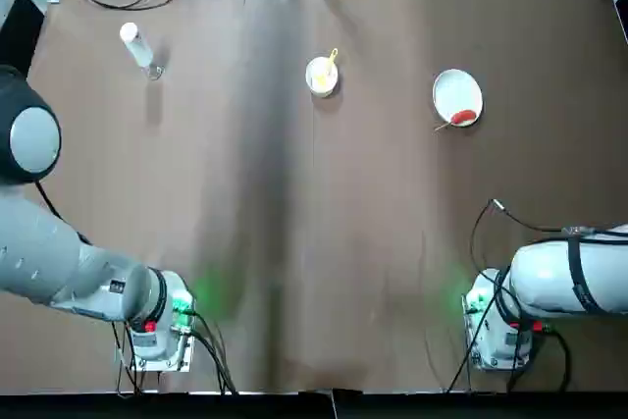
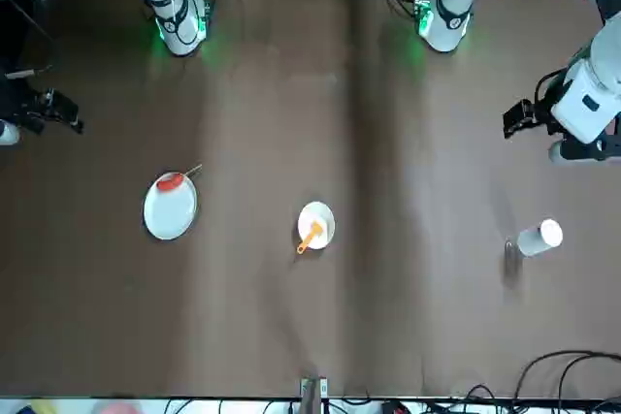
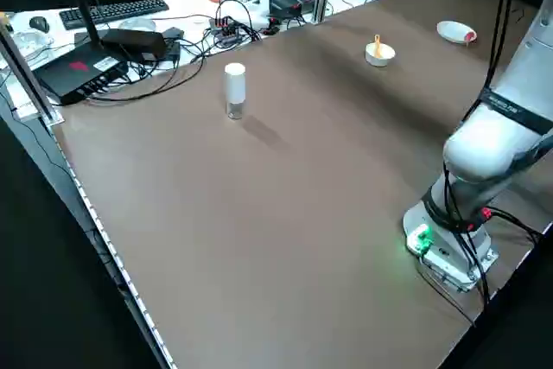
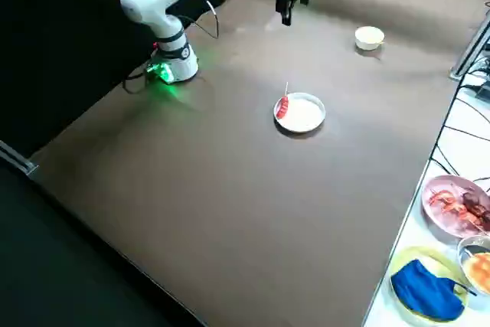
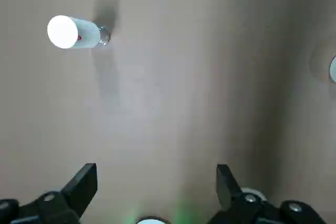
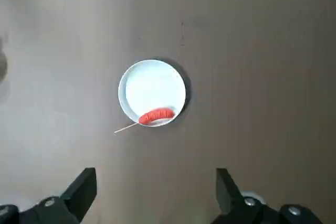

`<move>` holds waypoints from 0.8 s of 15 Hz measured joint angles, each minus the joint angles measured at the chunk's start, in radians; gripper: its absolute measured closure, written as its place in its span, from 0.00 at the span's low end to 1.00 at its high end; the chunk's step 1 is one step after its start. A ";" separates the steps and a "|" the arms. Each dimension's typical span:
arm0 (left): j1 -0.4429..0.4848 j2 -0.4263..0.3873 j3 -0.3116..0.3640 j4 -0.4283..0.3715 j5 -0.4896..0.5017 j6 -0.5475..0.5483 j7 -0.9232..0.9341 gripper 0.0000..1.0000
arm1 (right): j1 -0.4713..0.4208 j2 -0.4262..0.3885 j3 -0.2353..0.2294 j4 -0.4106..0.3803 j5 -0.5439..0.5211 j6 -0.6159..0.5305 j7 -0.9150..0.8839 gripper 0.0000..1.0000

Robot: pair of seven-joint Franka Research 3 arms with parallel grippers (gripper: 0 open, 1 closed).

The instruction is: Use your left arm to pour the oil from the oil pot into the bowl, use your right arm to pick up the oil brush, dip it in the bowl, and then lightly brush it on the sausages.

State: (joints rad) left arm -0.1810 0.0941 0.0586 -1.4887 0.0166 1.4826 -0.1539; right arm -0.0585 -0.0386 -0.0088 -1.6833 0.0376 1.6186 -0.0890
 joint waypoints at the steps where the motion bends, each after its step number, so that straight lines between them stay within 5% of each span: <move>1: 0.000 0.000 0.000 0.000 0.000 0.000 0.000 0.00 | -0.013 0.000 0.000 0.000 0.000 0.000 0.000 0.00; 12: 0.008 0.051 0.005 -0.005 0.021 0.054 0.001 0.00 | -0.043 -0.022 0.019 0.003 0.000 -0.087 -0.021 0.00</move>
State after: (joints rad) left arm -0.1730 0.1454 0.0631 -1.4940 0.0380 1.5365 -0.1525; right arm -0.1016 -0.0601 0.0102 -1.6803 0.0381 1.5321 -0.1098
